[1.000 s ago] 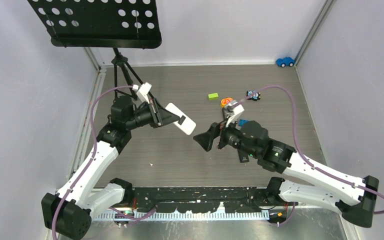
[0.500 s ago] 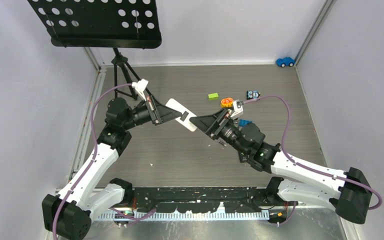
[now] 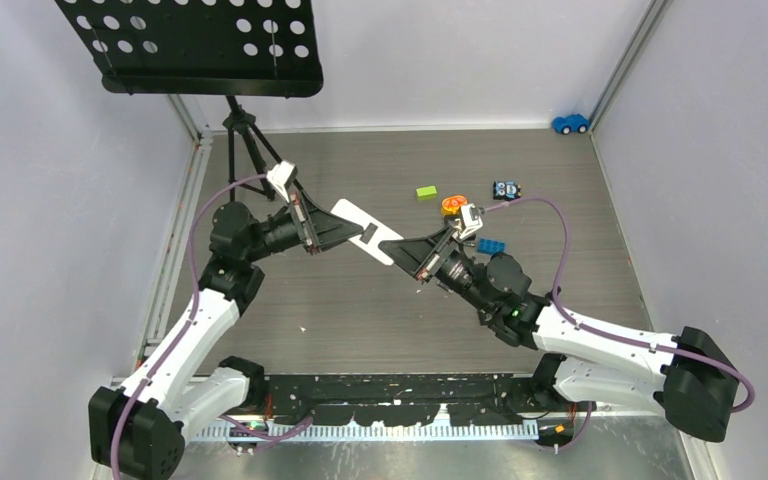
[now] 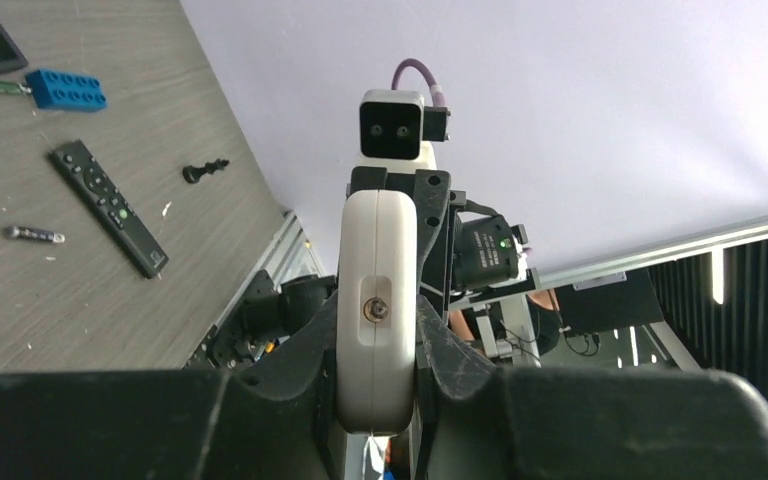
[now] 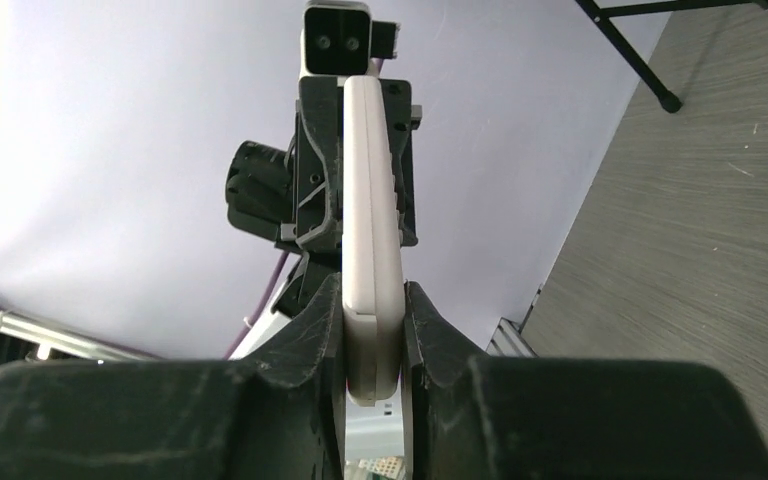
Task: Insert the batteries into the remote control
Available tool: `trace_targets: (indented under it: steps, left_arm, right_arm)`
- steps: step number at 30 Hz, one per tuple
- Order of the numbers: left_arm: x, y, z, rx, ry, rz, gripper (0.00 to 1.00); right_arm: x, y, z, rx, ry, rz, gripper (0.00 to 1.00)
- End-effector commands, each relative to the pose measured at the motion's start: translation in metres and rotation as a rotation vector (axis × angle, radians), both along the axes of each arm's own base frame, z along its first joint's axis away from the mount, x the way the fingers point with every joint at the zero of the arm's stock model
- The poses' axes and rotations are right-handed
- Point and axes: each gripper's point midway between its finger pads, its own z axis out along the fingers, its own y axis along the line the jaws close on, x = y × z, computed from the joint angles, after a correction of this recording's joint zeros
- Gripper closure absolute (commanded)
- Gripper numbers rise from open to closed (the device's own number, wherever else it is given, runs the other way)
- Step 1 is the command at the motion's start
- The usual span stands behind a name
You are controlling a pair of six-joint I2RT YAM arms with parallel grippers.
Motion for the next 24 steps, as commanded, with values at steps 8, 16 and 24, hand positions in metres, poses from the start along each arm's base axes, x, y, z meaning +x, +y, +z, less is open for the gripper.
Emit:
trace_targets:
  steps: [8,16,24]
  left_arm:
    - [0.018,0.016,0.015,-0.083,-0.013,0.098,1.00]
    - [0.025,0.016,-0.003,-0.043,0.016,0.115,1.00]
    - [0.039,0.018,-0.034,0.052,0.043,0.164,1.00]
  right_arm:
    - [0.004,-0.019,-0.008,0.023,-0.105,-0.042,0.88]
    - [0.021,-0.015,-0.021,-0.040,-0.013,-0.078,0.52]
    - [0.023,-0.010,-0.014,-0.030,-0.015,-0.052,0.67]
